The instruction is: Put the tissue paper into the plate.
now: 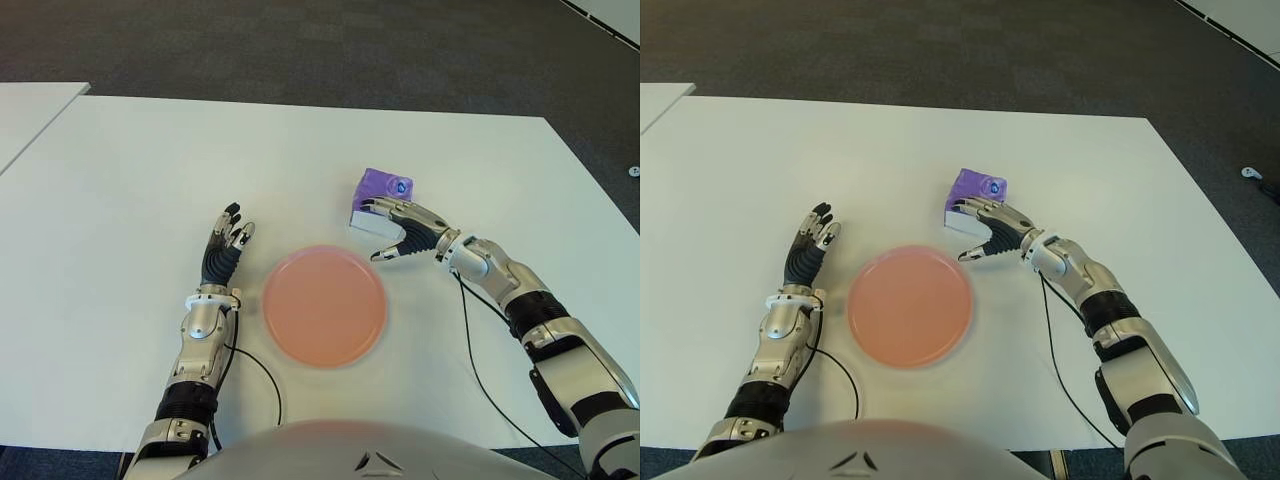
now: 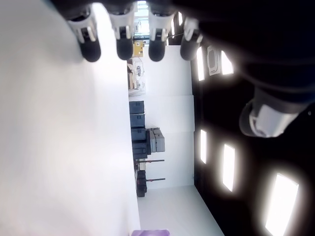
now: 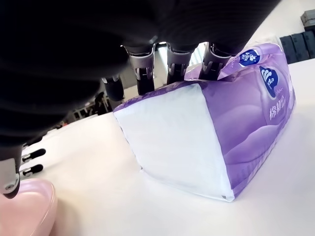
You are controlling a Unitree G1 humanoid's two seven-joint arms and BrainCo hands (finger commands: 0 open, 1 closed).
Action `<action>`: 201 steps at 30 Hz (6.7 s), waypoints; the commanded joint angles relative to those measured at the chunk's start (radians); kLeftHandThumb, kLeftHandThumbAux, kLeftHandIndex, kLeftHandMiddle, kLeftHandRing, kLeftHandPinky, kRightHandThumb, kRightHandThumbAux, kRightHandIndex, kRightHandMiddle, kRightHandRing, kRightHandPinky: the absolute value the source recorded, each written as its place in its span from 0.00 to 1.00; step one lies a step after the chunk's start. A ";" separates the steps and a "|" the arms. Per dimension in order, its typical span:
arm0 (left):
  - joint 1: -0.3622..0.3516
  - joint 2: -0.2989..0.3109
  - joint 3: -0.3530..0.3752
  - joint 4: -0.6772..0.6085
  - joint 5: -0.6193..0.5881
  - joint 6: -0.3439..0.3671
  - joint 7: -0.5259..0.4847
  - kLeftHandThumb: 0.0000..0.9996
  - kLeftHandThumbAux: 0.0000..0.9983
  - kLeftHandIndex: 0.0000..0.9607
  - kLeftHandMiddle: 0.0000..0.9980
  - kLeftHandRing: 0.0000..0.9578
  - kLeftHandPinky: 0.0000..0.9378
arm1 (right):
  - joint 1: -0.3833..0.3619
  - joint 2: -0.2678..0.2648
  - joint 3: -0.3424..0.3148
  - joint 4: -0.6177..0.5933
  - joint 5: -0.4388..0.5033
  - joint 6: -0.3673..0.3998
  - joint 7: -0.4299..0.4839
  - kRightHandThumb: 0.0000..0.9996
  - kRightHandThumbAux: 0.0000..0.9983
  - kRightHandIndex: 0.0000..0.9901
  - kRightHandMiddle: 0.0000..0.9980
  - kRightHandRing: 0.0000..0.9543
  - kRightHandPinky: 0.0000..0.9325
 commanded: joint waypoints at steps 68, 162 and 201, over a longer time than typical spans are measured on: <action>0.009 0.020 -0.003 0.034 -0.020 0.034 -0.043 0.00 0.44 0.00 0.00 0.00 0.00 | 0.544 -0.309 -0.445 -0.868 0.175 0.184 0.232 0.15 0.46 0.00 0.00 0.00 0.00; 0.023 0.053 0.042 0.049 -0.053 0.036 -0.053 0.00 0.46 0.00 0.00 0.00 0.00 | 0.769 -0.236 -0.636 -0.948 -0.161 0.419 0.220 0.16 0.38 0.00 0.00 0.00 0.00; 0.021 0.059 0.047 0.065 -0.060 0.026 -0.049 0.00 0.47 0.00 0.00 0.00 0.00 | 0.595 -0.245 -0.582 -0.823 -0.167 0.421 0.101 0.15 0.42 0.00 0.00 0.00 0.00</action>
